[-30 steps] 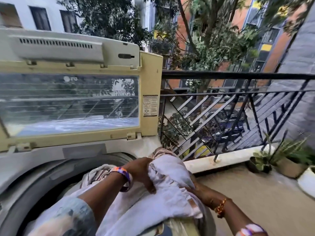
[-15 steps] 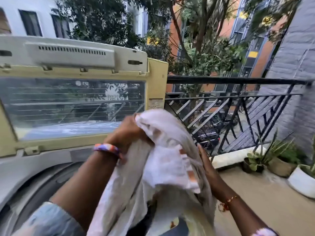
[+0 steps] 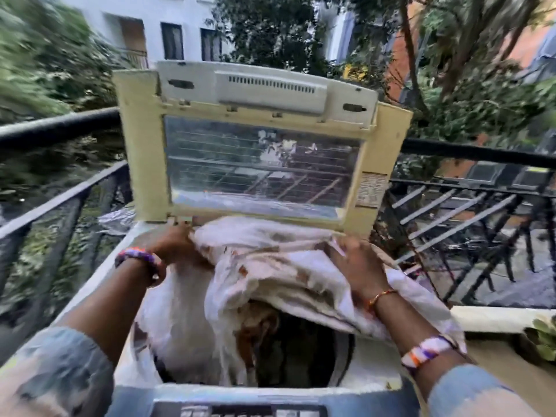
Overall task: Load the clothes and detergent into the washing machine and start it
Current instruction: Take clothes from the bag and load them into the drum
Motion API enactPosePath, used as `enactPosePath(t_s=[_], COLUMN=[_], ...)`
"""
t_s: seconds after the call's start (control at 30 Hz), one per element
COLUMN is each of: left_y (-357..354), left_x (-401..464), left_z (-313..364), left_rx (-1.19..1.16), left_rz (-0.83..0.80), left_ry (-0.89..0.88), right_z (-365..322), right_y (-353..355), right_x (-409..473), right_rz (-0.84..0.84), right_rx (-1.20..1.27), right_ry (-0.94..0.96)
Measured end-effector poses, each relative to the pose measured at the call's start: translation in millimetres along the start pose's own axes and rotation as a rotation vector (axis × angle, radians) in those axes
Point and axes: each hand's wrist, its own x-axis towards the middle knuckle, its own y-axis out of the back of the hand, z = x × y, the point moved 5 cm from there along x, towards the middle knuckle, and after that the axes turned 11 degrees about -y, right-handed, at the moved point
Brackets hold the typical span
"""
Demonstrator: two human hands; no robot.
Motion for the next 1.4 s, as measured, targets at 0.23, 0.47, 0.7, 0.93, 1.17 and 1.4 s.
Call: enactPosePath(t_s=[0.23,0.47,0.7,0.93,1.17,1.4], left_y=[-22.4,-69.9,-174.0,-193.4,-133.8,-24.2], left_x=[-13.2,11.7,59.1,91.1,64.3,13.3], left_z=[-4.1,97.0,159.5,171.0,214.3,181.6], left_rx=[0.347,0.207,0.359,0.231,-0.734,-0.888], left_rz=[-0.308,-0.332,-0.442,-0.179,-0.016,0.265], left_ry=[0.104,-0.273,-0.417,-0.347,-0.457,-0.548], right_z=[-7.5,45.7,137.7,174.8,198.1,88.6], right_y=[-54.5,3.9,10.4,3.3,8.9,57.5], right_x=[-28.4,-17.1,-69.4,-85.2,-70.1,-20.0], right_rz=[-0.583,-0.371,-0.722,-0.723,-0.479,0.153], right_rx=[-0.021,0.028,-0.022,0.293,0.446,0.614], right_ry=[0.123,0.001,-0.241,-0.426,-0.450,-0.121])
